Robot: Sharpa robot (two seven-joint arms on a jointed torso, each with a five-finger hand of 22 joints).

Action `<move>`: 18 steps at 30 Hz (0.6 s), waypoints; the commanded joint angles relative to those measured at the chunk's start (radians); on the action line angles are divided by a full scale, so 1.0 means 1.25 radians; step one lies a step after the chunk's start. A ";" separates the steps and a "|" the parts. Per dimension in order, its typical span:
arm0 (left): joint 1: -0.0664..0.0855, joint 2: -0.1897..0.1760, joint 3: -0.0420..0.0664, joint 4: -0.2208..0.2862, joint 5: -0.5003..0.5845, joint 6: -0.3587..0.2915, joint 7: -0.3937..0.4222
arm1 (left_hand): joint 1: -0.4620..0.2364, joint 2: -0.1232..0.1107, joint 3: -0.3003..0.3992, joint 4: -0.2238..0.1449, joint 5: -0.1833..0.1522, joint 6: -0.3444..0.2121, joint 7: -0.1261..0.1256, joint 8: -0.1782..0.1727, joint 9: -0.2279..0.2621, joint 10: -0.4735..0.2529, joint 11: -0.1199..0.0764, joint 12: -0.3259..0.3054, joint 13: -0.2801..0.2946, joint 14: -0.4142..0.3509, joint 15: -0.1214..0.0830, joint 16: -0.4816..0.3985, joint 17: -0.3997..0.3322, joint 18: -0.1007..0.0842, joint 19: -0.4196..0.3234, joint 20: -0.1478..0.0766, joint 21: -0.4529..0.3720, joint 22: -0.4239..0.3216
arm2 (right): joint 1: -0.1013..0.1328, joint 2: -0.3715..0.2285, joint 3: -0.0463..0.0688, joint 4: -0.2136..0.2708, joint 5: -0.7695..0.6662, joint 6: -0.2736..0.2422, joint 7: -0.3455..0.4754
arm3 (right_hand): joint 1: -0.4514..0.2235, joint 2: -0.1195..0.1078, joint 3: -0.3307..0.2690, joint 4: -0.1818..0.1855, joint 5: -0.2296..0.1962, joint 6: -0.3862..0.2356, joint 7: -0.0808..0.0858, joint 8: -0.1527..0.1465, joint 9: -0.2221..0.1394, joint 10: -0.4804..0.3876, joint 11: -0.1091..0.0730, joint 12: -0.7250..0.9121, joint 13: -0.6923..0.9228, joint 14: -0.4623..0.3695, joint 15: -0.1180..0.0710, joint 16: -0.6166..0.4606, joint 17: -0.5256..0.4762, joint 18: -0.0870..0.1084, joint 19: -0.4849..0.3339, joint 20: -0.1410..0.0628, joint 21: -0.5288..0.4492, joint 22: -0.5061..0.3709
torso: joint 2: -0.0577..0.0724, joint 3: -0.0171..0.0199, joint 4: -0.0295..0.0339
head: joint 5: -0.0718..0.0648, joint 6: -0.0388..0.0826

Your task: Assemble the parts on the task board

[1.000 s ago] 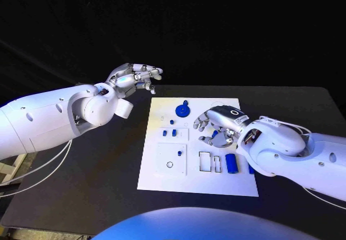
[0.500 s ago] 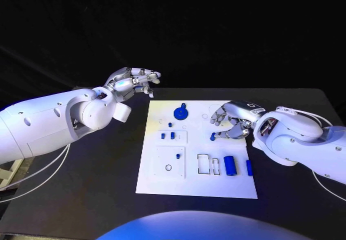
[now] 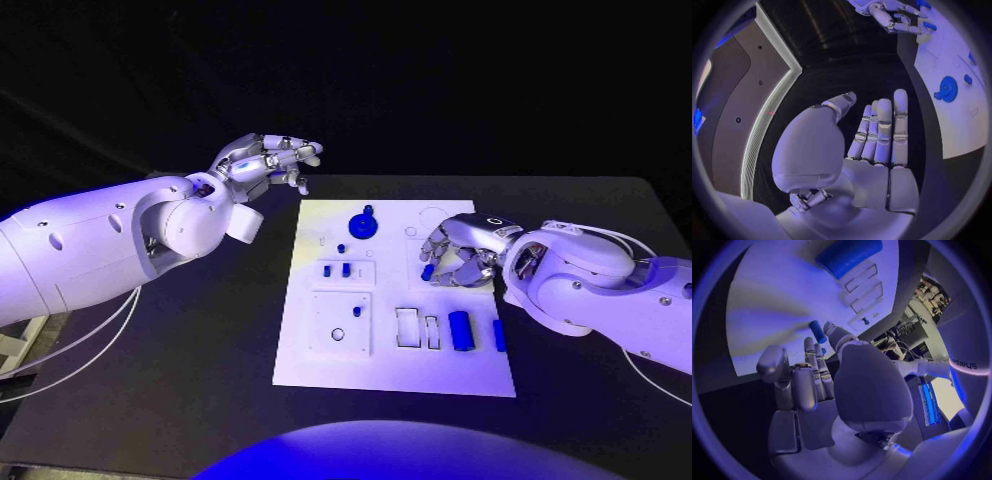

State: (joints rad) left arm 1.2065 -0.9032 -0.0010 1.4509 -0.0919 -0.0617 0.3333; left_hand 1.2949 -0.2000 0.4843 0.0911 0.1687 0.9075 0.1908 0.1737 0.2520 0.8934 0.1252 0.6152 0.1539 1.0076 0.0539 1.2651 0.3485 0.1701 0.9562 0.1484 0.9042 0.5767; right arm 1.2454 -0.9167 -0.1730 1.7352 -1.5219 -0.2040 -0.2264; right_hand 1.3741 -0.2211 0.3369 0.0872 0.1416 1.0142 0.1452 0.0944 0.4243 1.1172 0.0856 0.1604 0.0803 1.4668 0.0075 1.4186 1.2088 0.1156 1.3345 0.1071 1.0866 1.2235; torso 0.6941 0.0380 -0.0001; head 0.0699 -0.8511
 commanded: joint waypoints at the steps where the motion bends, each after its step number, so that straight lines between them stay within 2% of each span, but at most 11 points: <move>1: 0.001 0.000 0.000 0.001 0.005 0.011 0.002 | 0.008 -0.002 -0.002 0.002 -0.001 -0.004 0.000 -0.004 0.001 -0.006 0.000 0.003 -0.001 0.000 0.001 0.002 0.001 0.012 0.005 0.001 -0.003 -0.001 | -0.002 0.005 0.000 -0.005 -0.012 0.019 0.000 | 0.012 0.003 0.016 0.004 0.002 0.009 0.000 0.004 -0.002 0.012 0.000 0.005 -0.002 0.032 -0.001 0.005 0.003 -0.005 0.008 0.001 0.007 0.004 | 0.000 -0.0001 -0.0003 | 0.000 0.000; 6: 0.001 0.000 0.000 0.001 0.005 0.010 0.002 | 0.009 -0.002 -0.002 0.003 -0.001 -0.005 0.000 -0.005 0.001 -0.006 0.000 0.004 -0.001 0.000 0.001 0.002 0.001 0.011 0.005 0.001 -0.003 -0.001 | -0.008 0.014 -0.001 -0.011 -0.010 0.015 0.000 | 0.008 0.012 0.063 0.029 -0.001 0.022 -0.002 0.007 -0.004 0.036 -0.003 0.006 -0.007 0.033 -0.004 0.010 0.007 -0.007 0.014 -0.001 0.016 0.014 | 0.000 0.0005 -0.0002 | -0.001 -0.001; 10: 0.001 0.000 0.000 0.002 0.005 0.011 0.001 | 0.009 -0.002 -0.002 0.003 -0.001 -0.005 0.000 -0.005 0.001 -0.006 0.000 0.004 -0.001 0.000 0.001 0.002 0.001 0.011 0.005 0.001 -0.003 -0.001 | -0.012 0.019 -0.001 -0.016 -0.011 0.009 0.001 | 0.009 0.030 0.125 0.050 -0.001 0.045 -0.004 0.017 -0.001 0.065 -0.008 0.004 -0.008 0.034 -0.009 0.015 0.010 -0.008 0.017 -0.005 0.021 0.020 | 0.000 0.0007 -0.0005 | -0.001 -0.001; 15: 0.001 -0.001 0.000 0.002 0.005 0.012 0.000 | 0.009 -0.001 -0.003 0.004 -0.001 -0.006 0.001 -0.005 0.001 -0.006 0.000 0.004 -0.001 0.000 0.001 0.002 0.001 0.011 0.006 0.001 -0.004 -0.002 | -0.015 0.025 -0.001 -0.020 -0.015 0.001 -0.001 | 0.009 0.030 0.154 0.054 -0.002 0.054 -0.007 0.024 0.003 0.078 -0.012 0.003 -0.006 0.034 -0.011 0.017 0.011 -0.009 0.019 -0.008 0.024 0.024 | 0.000 0.0008 -0.0006 | -0.002 -0.001; 18: 0.001 -0.001 0.000 0.003 0.004 0.012 -0.001 | 0.009 -0.001 -0.003 0.004 -0.001 -0.006 0.001 -0.005 0.001 -0.006 0.000 0.004 -0.001 0.000 0.001 0.002 0.001 0.011 0.006 0.001 -0.004 -0.002 | -0.017 0.030 -0.002 -0.024 -0.018 -0.005 -0.005 | 0.009 0.029 0.165 0.054 -0.002 0.057 -0.009 0.027 0.005 0.083 -0.013 0.002 -0.006 0.034 -0.013 0.018 0.013 -0.009 0.019 -0.009 0.025 0.025 | 0.000 0.0007 -0.0002 | -0.005 0.003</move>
State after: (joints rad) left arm 1.2067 -0.9054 -0.0010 1.4517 -0.0919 -0.0617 0.3295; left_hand 1.2949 -0.2000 0.4843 0.0912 0.1687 0.9076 0.1907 0.1737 0.2528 0.8934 0.1252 0.6152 0.1539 1.0076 0.0539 1.2651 0.3485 0.1702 0.9561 0.1484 0.9042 0.5756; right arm 1.2288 -0.8833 -0.1723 1.7044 -1.5283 -0.2095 -0.2299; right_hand 1.3855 -0.1906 0.5399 0.1549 0.1413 1.0794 0.1353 0.1239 0.4289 1.2134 0.0681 0.1636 0.0723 1.4666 -0.0004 1.4358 1.2238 0.1157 1.3521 0.0965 1.1133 1.2546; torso 0.6939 0.0387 -0.0006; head 0.0661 -0.8506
